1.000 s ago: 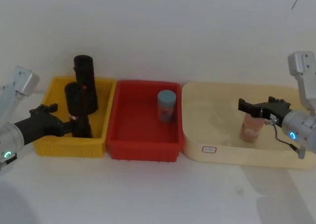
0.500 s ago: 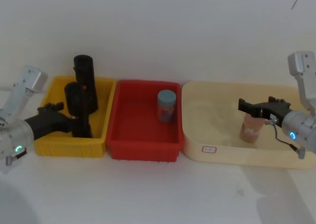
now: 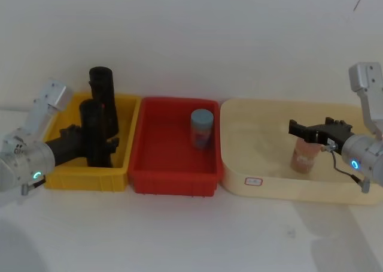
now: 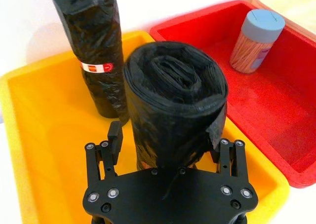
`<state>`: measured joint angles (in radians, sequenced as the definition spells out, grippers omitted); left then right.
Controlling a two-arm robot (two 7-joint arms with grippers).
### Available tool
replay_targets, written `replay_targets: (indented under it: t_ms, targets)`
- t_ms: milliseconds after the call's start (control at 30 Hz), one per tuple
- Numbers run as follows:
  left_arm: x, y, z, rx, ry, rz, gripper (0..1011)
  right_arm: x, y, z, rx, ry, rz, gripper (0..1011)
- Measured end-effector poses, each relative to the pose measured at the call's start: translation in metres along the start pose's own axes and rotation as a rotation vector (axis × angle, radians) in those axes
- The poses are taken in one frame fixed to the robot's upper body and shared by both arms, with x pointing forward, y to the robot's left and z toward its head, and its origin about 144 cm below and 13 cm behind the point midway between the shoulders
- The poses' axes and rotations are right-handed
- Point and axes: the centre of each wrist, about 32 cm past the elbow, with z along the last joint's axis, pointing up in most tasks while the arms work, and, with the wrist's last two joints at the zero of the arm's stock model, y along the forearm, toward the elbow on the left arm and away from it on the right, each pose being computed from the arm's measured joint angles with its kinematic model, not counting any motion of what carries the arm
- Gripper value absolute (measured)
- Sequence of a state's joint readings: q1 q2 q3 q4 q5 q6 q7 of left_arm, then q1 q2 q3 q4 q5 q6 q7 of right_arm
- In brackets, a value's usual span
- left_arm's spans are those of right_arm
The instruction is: Pick up the garbage bag with the one hand and transfer it to the other hand.
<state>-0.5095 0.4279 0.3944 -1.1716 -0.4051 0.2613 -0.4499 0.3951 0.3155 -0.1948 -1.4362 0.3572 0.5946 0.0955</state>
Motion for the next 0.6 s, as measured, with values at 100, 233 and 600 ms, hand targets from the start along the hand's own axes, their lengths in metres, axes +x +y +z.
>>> replay_targets:
  t_ms: [100, 233, 600]
  targets:
    - [-0.0004, -0.0027, 0.0005, 0.015, -0.005, -0.006, 1002, 0.0, 0.0, 0.0, 0.0, 0.0, 0.0, 1001]
    - [-0.0008, -0.0032, 0.0005, 0.03, -0.013, -0.007, 1001, 0.0, 0.0, 0.0, 0.0, 0.0, 0.0, 1001]
    - [-0.0011, 0.0023, -0.0008, 0.052, -0.034, 0.013, 1002, 0.0, 0.0, 0.0, 0.0, 0.0, 0.0, 1001]
